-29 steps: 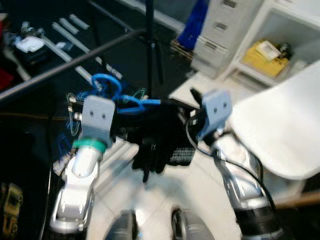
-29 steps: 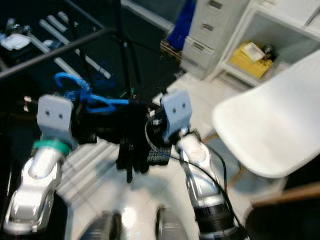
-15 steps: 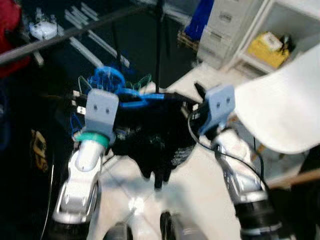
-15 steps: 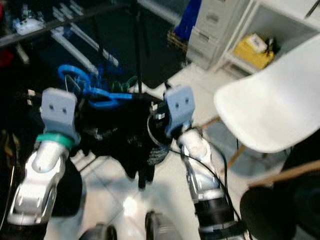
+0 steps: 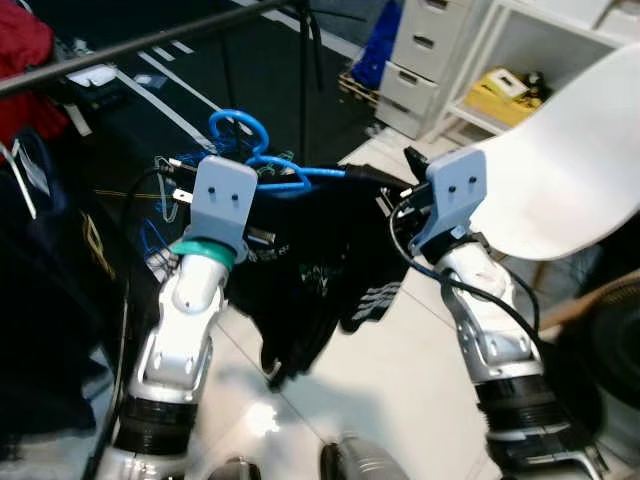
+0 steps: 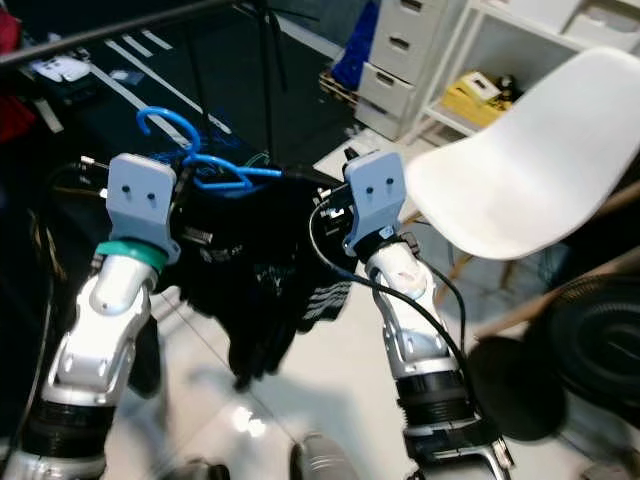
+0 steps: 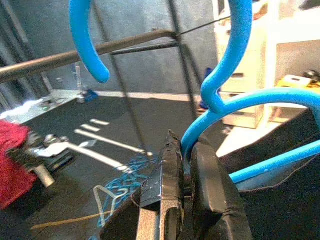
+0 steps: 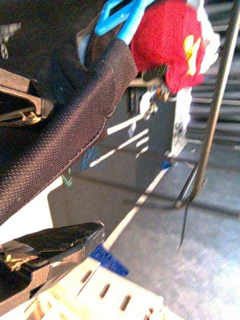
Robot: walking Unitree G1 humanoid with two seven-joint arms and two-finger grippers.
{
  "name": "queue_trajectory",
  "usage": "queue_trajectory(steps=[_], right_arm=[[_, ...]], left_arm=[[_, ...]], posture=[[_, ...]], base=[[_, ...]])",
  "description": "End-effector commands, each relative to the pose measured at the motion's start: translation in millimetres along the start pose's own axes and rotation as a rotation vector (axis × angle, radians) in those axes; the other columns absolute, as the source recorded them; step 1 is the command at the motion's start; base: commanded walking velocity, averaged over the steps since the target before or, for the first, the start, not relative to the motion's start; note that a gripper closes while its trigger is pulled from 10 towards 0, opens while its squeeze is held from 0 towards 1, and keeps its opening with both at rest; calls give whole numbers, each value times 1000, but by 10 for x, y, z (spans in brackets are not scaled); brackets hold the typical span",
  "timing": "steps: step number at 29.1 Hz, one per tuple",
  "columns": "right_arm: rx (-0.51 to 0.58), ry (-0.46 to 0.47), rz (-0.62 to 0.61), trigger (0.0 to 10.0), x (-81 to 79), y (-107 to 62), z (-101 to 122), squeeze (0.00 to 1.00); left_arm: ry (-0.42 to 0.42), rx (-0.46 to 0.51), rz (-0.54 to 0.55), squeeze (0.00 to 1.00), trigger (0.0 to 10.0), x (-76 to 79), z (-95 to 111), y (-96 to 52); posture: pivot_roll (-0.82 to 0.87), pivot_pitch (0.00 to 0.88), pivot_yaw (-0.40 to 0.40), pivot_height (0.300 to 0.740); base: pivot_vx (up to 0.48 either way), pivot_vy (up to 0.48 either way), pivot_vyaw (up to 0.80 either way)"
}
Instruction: Hang hanger
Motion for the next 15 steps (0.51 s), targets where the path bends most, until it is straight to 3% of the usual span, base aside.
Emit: queue_trajectory(steps=[1,9,15], right_arm=[[3,16,35,10000,-82,48,-10,0],[-5,14,49,10000,-90,93,-33,0],[-29,31,76,10000,-168,91,-110,0]], left_arm=[[-27,54,-58,0,10000,151,78,22],[-31,62,-54,0,10000,168,69,73],[-36,79,-92,0,10000,273,90,204]], posture=[[-107,0,-13,740],[-115,0,-26,740],[-137,0,1,740]], base=[[-319,0,0],[-306,0,0],[0,0,0]])
Point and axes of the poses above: a point about 5 cm out from each wrist's last joint towards the gripper, its own y axis pointing out of the wrist towards the gripper, its own z axis along the axis of the wrist's last joint, x = y × z, the point moved 1 cm from there along y, pointing out of the wrist towards the gripper, and after that the axes turned 3 degrees about -y, right-handed, at the moved point
